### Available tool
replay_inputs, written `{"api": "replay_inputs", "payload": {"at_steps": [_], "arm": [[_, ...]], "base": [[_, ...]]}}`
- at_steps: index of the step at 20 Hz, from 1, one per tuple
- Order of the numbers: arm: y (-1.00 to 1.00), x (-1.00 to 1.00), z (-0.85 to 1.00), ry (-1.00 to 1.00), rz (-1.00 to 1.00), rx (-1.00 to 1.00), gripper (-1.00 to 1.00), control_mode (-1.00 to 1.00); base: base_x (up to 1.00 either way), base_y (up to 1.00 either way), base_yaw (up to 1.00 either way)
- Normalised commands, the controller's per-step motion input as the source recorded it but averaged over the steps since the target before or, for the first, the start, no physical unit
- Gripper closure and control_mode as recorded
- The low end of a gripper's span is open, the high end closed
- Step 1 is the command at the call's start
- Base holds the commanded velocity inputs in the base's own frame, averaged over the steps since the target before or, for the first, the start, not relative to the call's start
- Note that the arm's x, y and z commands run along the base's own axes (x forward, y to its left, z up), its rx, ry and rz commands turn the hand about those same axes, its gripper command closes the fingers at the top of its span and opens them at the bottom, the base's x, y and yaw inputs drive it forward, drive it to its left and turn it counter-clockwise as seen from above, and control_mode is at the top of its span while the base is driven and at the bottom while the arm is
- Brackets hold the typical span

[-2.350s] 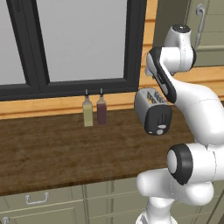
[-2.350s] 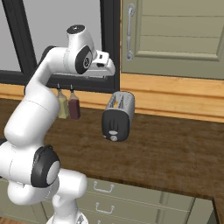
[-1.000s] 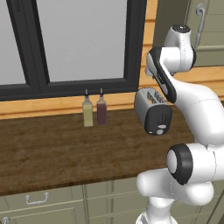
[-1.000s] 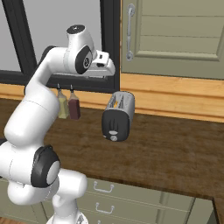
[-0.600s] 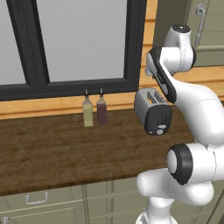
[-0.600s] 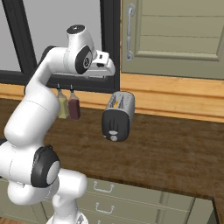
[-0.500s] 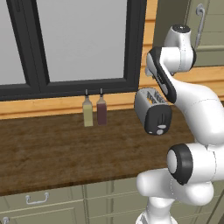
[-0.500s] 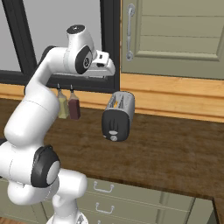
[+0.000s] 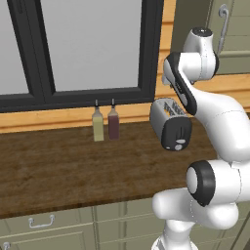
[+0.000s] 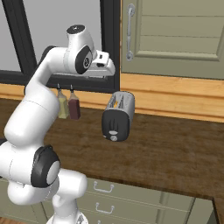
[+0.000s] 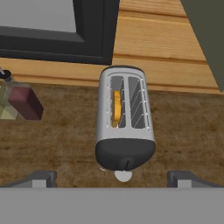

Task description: Start the toaster. Once the lever pops up, take the bread to the plate on the dining counter.

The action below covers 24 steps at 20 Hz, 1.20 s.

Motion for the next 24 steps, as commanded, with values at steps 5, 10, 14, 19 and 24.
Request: {"api": "replay_inputs", "payload": {"at_steps": [5,10,14,19,24], "arm": [[0.00,0.00,0.00,0.00,0.00,0.00,-1.00,-1.00],[0.00,0.00,0.00,0.00,0.00,0.00,-1.00,-1.00],[0.00,0.00,0.00,0.00,0.00,0.00,-1.00,-1.00],[0.00,0.00,0.00,0.00,0.00,0.00,-1.00,-1.00],[0.00,0.00,0.00,0.00,0.00,0.00,-1.00,-1.00]], "base": [[0.00,0.00,0.00],[0.00,0.00,0.00],[0.00,0.00,0.00],[0.00,0.00,0.00],[0.00,0.00,0.00]]}}
